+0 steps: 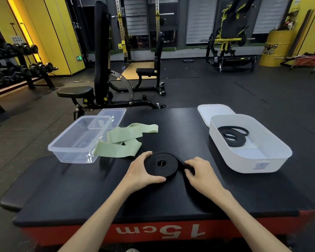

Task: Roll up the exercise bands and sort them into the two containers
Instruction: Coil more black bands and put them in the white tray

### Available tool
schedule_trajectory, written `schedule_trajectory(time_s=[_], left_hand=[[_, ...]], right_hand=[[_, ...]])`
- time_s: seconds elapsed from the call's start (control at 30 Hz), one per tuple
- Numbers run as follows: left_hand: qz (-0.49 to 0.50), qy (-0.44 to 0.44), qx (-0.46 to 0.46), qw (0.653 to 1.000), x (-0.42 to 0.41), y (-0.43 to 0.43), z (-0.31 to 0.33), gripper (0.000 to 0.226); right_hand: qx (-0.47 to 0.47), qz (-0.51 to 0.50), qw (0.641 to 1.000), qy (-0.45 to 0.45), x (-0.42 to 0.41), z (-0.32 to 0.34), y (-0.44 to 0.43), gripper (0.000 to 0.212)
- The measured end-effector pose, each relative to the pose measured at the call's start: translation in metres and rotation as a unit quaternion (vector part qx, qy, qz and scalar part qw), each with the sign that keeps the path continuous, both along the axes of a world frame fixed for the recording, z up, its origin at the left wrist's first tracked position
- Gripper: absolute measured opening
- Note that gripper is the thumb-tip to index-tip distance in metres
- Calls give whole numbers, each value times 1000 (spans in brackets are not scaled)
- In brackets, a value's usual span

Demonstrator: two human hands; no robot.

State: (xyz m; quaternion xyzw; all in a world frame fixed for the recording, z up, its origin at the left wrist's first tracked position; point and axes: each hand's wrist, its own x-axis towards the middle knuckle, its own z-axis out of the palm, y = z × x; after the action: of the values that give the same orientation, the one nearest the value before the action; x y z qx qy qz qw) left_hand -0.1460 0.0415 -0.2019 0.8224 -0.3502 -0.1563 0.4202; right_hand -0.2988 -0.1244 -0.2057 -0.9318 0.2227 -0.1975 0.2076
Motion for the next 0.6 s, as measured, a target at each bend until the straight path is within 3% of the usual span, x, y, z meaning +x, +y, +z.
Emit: schedule_trajectory(time_s=[0.33, 0.4, 0.53, 0.6], left_hand=[[139, -42, -36, 989, -50, -19, -7, 108], [128, -36, -22, 991, -50, -19, -6, 109], [48, -13, 29, 998, -35, -13, 1, 114], [-14, 13, 44, 999, -22, -8, 6, 119]], right_hand=[[10, -40, 999, -17, 12, 1, 5, 11], [34, -15, 999, -3, 7, -1, 3, 14], [84, 9, 996, 37, -5, -3, -2, 44], [81, 7, 996, 32, -6, -2, -3, 41]])
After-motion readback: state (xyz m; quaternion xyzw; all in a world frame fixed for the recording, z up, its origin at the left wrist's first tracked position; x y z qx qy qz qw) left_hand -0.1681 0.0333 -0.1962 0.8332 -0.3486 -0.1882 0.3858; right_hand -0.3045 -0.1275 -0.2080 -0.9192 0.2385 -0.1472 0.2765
